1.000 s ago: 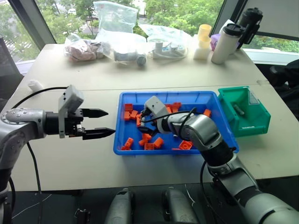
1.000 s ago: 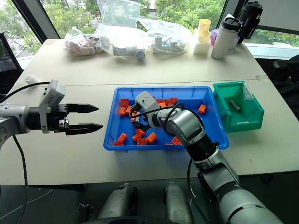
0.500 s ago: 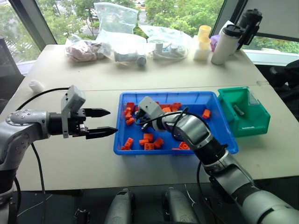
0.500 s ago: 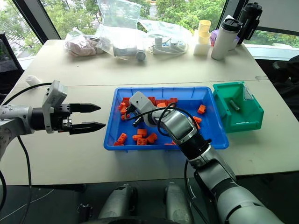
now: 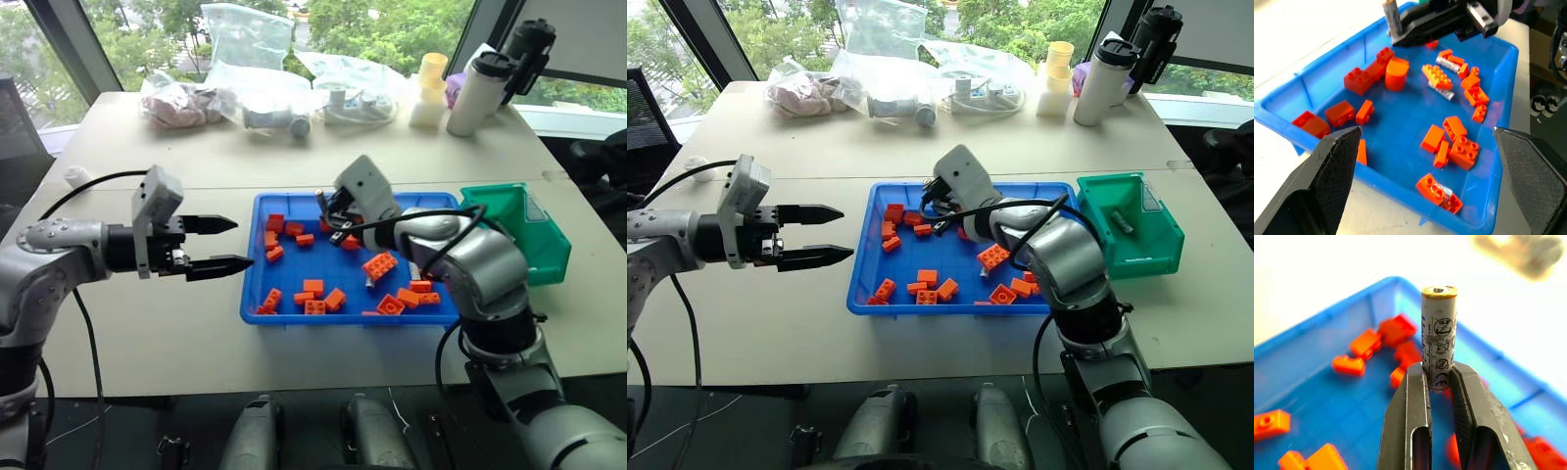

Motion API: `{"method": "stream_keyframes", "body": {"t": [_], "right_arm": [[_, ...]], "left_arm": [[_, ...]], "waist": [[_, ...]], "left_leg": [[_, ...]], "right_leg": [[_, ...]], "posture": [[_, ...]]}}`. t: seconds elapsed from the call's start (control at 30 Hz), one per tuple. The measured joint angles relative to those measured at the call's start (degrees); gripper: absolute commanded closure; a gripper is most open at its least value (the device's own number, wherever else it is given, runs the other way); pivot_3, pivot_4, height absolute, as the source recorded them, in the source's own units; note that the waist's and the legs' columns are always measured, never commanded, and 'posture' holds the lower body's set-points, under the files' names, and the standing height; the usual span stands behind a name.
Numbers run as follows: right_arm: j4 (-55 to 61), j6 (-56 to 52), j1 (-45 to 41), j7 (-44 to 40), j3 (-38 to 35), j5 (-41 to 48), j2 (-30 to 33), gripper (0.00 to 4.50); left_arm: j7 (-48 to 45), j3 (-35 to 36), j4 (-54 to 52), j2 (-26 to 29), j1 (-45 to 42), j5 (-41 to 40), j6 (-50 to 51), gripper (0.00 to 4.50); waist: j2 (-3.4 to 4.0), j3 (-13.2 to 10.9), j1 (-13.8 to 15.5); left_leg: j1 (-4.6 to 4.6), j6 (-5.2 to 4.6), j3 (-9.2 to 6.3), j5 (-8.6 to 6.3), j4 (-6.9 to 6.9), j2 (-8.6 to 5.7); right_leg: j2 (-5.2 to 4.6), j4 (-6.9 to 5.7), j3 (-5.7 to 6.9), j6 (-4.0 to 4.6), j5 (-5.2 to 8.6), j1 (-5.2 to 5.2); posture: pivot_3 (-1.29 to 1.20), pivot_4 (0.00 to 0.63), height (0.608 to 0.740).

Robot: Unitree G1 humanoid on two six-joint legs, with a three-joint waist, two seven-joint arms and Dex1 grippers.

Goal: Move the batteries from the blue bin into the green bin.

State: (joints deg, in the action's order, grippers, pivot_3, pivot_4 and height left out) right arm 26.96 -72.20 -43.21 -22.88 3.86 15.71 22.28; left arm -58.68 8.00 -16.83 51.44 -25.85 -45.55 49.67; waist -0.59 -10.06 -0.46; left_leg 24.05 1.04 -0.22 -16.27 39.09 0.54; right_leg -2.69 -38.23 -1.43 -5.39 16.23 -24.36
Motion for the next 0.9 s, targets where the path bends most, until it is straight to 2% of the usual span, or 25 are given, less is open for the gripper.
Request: {"method": "stream_keyframes", "body": {"t": [0.1, 0.2, 0.3, 0.4, 0.67, 0.7, 0.73, 0.8, 0.9], "right_arm": [[2.84, 1.51, 4.65, 1.54, -13.21, -0.69, 6.20, 4.46], [2.00, 3.35, 10.58, 4.87, -20.59, -4.32, 10.16, 4.46], [0.26, 7.15, 17.03, 8.94, -20.93, -9.25, 13.57, 4.46], [-2.46, 8.32, 20.33, 10.85, -22.11, -10.93, 13.27, 4.46], [-5.18, 4.19, 19.79, 10.39, -27.78, -7.74, 10.84, 4.46], [-6.04, 3.70, 19.65, 10.46, -27.93, -7.52, 10.67, 3.66], [-6.10, 3.67, 19.65, 10.46, -27.93, -7.51, 10.66, 3.66], [-7.27, 3.31, 19.53, 10.50, -27.87, -7.34, 10.62, 2.97], [-11.53, 4.52, 19.18, 11.29, -27.69, -8.10, 12.58, 1.49]], "left_arm": [[0.09, -3.45, 0.60, -4.03, -3.58, 0.00, -0.07, 0.00], [0.11, -5.22, 1.22, -5.87, -4.70, 0.02, -0.01, 0.00], [0.05, -7.32, 1.25, -7.89, -6.14, 0.08, -0.04, 0.00], [-0.12, -8.21, 1.62, -8.74, -6.84, 0.21, -0.10, 0.00], [-1.10, -8.85, 2.26, -8.72, -7.23, 1.36, -0.24, 0.00], [-1.11, -8.99, 2.25, -8.74, -7.23, 1.55, -0.28, 0.00], [-1.11, -9.00, 2.25, -8.74, -7.23, 1.58, -0.29, 0.00], [-1.10, -9.05, 2.26, -8.74, -7.22, 2.17, -0.44, 0.00], [-0.93, -9.12, 2.24, -8.81, -7.21, 2.38, -0.44, 0.00]], "waist": [[-0.06, 0.03, 0.71], [-0.05, 0.03, 0.47], [-0.04, 0.03, -0.57], [-0.01, 0.03, -1.14], [0.02, 0.02, -0.66], [0.02, 0.02, -0.52], [0.02, 0.02, -0.52], [0.03, 0.02, -0.33], [0.03, 0.02, -0.22]], "left_leg": [[0.03, -0.03, -0.04, -0.02, 0.00, -0.08], [0.02, -0.05, 0.06, -0.03, -0.01, -0.05], [-0.03, -0.05, 0.07, -0.03, -0.02, 0.01], [-0.11, -0.05, 0.11, -0.03, -0.03, 0.07], [-0.11, -0.05, 0.10, -0.02, -0.02, 0.07], [-0.11, -0.05, 0.10, -0.02, -0.02, 0.06], [-0.11, -0.05, 0.11, -0.02, -0.02, 0.06], [-0.09, -0.05, 0.11, -0.02, -0.02, 0.04], [-0.09, -0.05, 0.11, -0.02, -0.02, 0.02]], "right_leg": [[-0.04, 0.11, 0.00, 0.00, 0.00, 0.08], [-0.02, 0.10, -0.06, 0.00, 0.00, 0.04], [0.06, 0.04, -0.08, 0.00, 0.00, 0.03], [0.14, -0.04, -0.15, 0.00, 0.00, 0.03], [0.13, -0.04, -0.15, 0.00, 0.00, 0.04], [0.12, -0.04, -0.15, 0.00, 0.00, 0.04], [0.12, -0.04, -0.15, 0.00, 0.00, 0.04], [0.09, -0.02, -0.15, 0.00, 0.00, 0.04], [0.08, 0.00, -0.15, 0.00, 0.00, 0.05]], "posture": [[0.00, 0.150, 0.740], [0.00, 0.150, 0.740], [0.00, 0.150, 0.740], [0.00, 0.150, 0.740], [0.00, 0.150, 0.740], [0.00, 0.150, 0.740], [0.00, 0.150, 0.740], [0.00, 0.150, 0.740], [0.00, 0.150, 0.740]]}}
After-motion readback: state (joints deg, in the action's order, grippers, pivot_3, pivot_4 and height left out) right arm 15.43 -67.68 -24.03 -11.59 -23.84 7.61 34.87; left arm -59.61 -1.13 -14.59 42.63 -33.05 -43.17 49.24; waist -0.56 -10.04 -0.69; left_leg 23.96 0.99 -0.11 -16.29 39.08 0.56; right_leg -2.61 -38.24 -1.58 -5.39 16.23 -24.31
